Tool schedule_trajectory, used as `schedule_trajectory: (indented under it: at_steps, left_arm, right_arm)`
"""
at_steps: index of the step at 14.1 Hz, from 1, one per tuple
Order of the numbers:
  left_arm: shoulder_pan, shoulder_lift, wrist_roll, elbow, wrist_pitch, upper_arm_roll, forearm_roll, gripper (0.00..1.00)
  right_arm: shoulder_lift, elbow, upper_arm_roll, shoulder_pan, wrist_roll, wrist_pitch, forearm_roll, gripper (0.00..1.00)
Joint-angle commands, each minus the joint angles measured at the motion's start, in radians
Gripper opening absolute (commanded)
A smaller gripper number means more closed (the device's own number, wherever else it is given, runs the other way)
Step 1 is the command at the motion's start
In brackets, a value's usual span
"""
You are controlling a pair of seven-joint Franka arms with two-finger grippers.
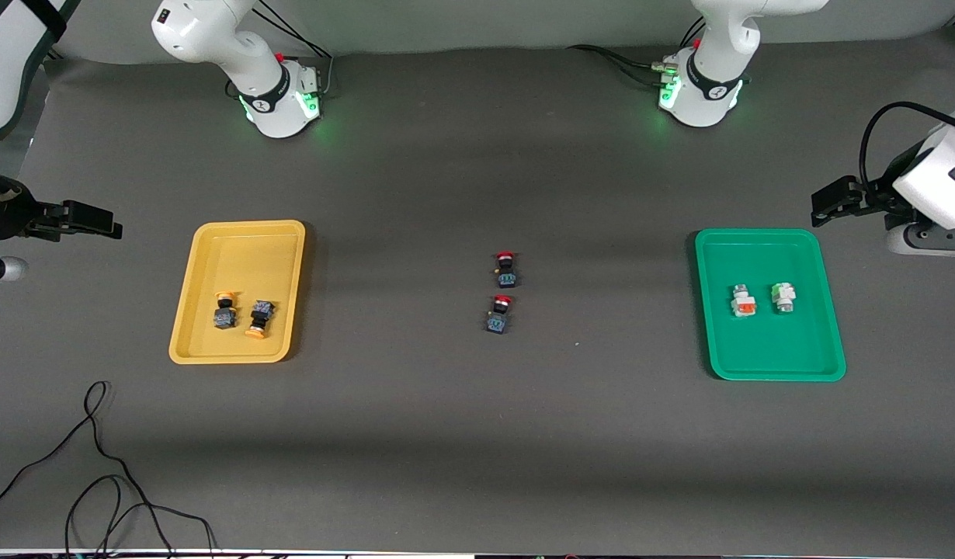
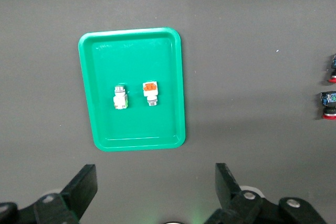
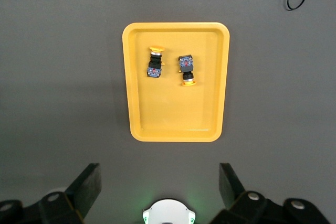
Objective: Place green and yellow buttons in trays
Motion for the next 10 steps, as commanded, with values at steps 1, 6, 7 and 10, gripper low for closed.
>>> schedule_trajectory:
  at_steps: [1,6,7,10]
  left_arm:
    - [-0.008,0.014,0.003,0.027,-0.008,0.005,0.01,1.0]
    - [-0.008,0.014,0.003,0.027,-0.007,0.005,0.01,1.0]
    - [-0.008,0.014,0.003,0.027,-0.007,0.005,0.01,1.0]
    - [-0.008,0.014,0.003,0.027,-0.005,0.005,0.01,1.0]
  right_arm:
    - [-0.018,-0.006,-0.005,0.011,0.011,-0.012,-0.015,1.0]
    - [-0.161,0.026,0.345,-0.259,0.098,-0.002,-0.113,1.0]
    - [-0.201,0.025,0.446,-0.325,0.137,0.002,-0.157,0.99]
    - [-0.312,-0.021,0.835,-0.617,0.234,0.049,-0.275,0.99]
